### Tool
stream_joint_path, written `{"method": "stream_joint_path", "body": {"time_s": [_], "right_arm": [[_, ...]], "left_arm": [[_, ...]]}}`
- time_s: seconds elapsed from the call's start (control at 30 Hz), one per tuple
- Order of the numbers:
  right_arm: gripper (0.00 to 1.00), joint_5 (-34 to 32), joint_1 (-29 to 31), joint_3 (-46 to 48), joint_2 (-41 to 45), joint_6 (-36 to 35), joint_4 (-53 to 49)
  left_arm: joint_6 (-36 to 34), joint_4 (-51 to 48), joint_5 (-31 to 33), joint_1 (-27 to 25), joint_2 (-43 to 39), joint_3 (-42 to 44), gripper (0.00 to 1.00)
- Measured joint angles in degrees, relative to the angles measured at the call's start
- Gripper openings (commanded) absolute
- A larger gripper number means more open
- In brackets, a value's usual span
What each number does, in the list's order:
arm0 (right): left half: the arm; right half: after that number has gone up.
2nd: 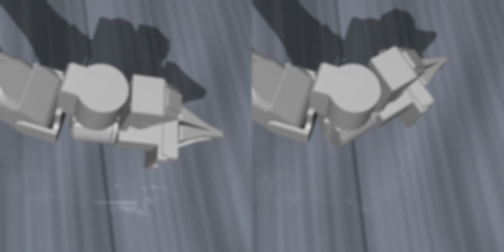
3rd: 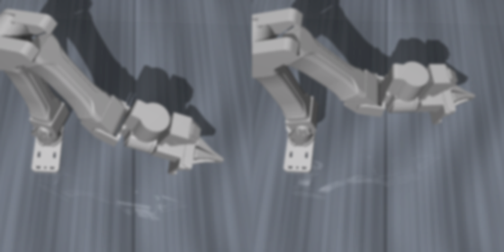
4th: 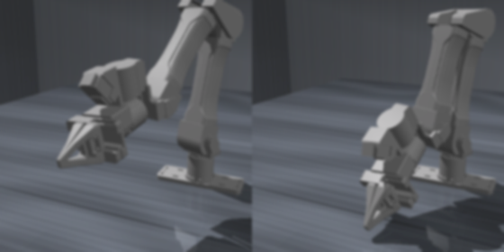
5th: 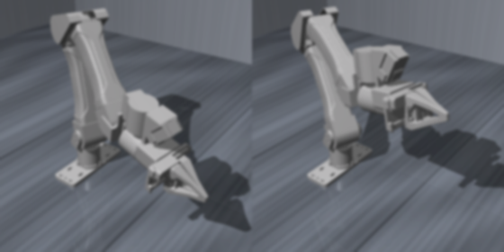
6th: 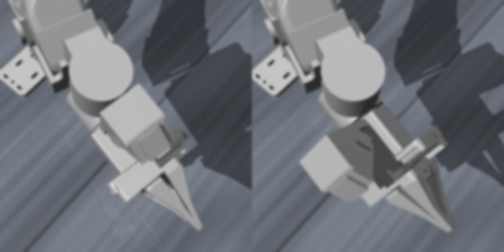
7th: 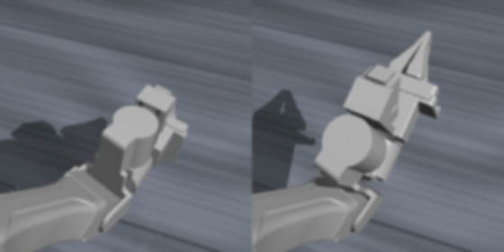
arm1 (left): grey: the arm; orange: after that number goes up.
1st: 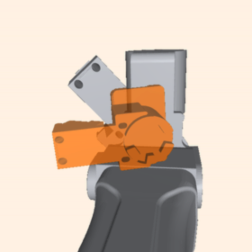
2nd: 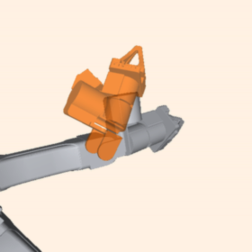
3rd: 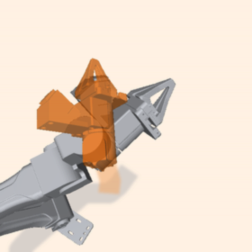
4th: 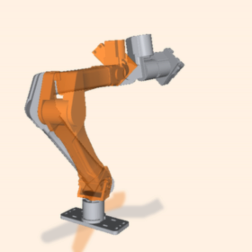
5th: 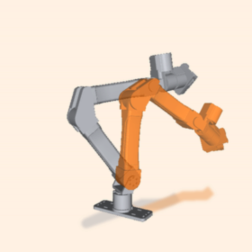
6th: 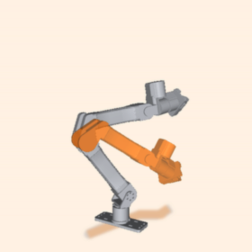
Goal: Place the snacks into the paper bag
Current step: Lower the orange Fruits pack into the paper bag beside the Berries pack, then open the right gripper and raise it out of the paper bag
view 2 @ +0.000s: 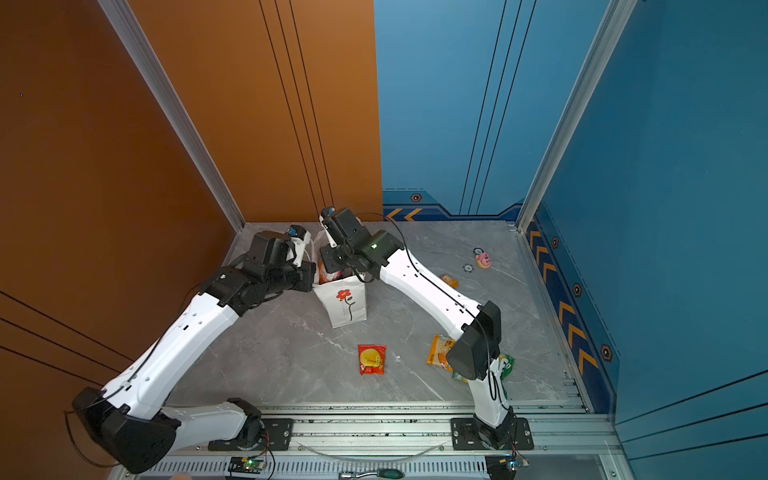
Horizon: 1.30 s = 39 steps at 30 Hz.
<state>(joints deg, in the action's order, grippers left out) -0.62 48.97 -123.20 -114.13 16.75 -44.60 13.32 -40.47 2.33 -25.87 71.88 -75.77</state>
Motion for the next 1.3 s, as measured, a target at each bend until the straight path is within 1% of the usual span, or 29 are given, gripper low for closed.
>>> {"method": "stream_joint_path", "body": {"time_s": [0.67, 0.8, 0.87, 1.07, 1.17, 1.3], "right_arm": [[0.0, 3.5, -0.8, -0.5, -3.5, 6.3, 0.0], [0.1, 4.0, -1.0, -1.6, -3.5, 7.1, -1.1], [0.21, 4.5, -1.1, -2.6, -4.2, 7.6, -1.5], [0.45, 5.1, -1.4, -3.4, -5.0, 9.0, -2.6], [0.52, 4.5, -1.5, -3.4, -4.5, 9.2, -3.1], [0.57, 2.8, -1.6, -3.4, -2.0, 9.2, -3.8]], "left_arm": [[0.0, 0.0, 0.1, 0.1, -0.2, 0.5, 0.0], [0.0, 0.0, 0.0, 0.1, -0.3, 0.5, 0.0], [0.0, 0.0, 0.0, 0.1, -0.3, 0.5, 0.0], [0.0, 0.0, 0.0, 0.1, -0.3, 0.5, 0.0], [0.0, 0.0, 0.0, 0.1, -0.3, 0.5, 0.0], [0.0, 0.0, 0.0, 0.1, -0.3, 0.5, 0.0]]}}
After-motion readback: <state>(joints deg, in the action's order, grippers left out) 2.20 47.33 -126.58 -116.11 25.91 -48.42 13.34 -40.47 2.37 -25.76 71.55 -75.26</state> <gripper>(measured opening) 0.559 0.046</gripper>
